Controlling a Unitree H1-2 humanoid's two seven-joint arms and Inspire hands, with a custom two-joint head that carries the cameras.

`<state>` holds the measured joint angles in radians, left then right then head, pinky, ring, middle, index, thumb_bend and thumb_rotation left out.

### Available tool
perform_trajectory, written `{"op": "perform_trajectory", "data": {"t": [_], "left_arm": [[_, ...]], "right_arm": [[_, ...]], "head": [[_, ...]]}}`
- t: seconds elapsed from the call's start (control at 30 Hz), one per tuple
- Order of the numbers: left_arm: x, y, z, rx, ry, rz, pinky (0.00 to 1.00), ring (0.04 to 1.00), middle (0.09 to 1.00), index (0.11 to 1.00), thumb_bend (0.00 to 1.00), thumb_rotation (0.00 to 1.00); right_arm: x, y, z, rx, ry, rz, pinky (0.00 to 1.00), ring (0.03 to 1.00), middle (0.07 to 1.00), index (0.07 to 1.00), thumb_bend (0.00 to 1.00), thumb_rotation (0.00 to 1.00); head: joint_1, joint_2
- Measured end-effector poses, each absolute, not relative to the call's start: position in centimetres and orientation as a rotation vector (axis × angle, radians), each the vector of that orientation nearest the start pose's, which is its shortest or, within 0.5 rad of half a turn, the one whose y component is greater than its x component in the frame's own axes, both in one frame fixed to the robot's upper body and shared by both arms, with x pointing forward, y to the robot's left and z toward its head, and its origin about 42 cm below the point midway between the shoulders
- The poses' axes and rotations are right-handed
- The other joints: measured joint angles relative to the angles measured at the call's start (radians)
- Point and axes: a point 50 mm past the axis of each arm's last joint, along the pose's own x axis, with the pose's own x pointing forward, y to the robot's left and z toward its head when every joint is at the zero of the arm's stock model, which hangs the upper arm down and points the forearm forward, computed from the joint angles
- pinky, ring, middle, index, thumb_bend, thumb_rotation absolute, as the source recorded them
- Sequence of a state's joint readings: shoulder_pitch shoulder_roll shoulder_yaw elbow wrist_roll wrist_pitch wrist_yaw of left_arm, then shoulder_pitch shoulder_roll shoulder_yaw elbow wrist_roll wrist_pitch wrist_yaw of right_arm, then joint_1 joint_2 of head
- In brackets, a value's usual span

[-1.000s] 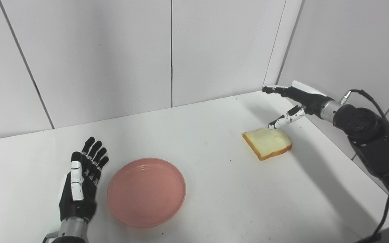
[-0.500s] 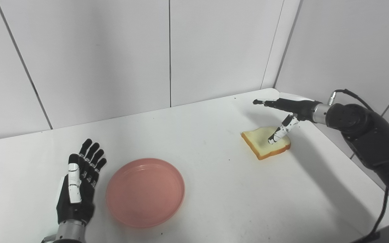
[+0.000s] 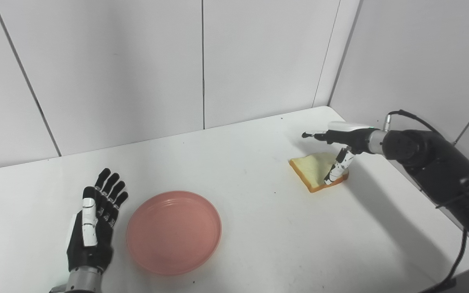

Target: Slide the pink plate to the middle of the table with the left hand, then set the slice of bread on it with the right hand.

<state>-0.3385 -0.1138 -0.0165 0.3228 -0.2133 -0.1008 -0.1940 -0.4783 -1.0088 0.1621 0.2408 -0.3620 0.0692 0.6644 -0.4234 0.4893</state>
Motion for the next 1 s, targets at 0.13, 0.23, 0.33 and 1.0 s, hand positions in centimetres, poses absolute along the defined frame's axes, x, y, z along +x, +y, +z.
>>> {"op": "perform_trajectory", "data": {"t": [0.13, 0.23, 0.33, 1.0], "left_arm": [[38.2, 12.1, 12.7, -0.3, -0.115, -0.316, 0.92, 0.931, 0.938, 0.908, 0.72, 0.96], [38.2, 12.1, 12.7, -0.299, -0.116, -0.317, 0.92, 0.929, 0.935, 0.906, 0.72, 0.96], [38.1, 12.1, 12.8, -0.299, -0.117, -0.317, 0.92, 0.927, 0.934, 0.902, 0.73, 0.96], [37.7, 12.2, 12.7, -0.299, -0.101, -0.321, 0.92, 0.93, 0.935, 0.908, 0.71, 0.97]], "right_arm": [[39.3, -48.3, 31.0, -1.344, 0.335, 0.374, 0.88, 1.0, 1.0, 0.984, 1.0, 0.12], [39.7, -48.3, 31.0, -1.36, 0.35, 0.374, 0.87, 1.0, 1.0, 0.984, 1.0, 0.11], [39.8, -48.0, 30.4, -1.388, 0.369, 0.384, 0.88, 1.0, 1.0, 0.977, 1.0, 0.11], [41.0, -46.6, 28.7, -1.562, 0.446, 0.415, 1.0, 1.0, 1.0, 0.999, 1.0, 0.17]], "head": [[0.002, 0.005], [0.002, 0.005], [0.003, 0.009], [0.0, 0.023]]}}
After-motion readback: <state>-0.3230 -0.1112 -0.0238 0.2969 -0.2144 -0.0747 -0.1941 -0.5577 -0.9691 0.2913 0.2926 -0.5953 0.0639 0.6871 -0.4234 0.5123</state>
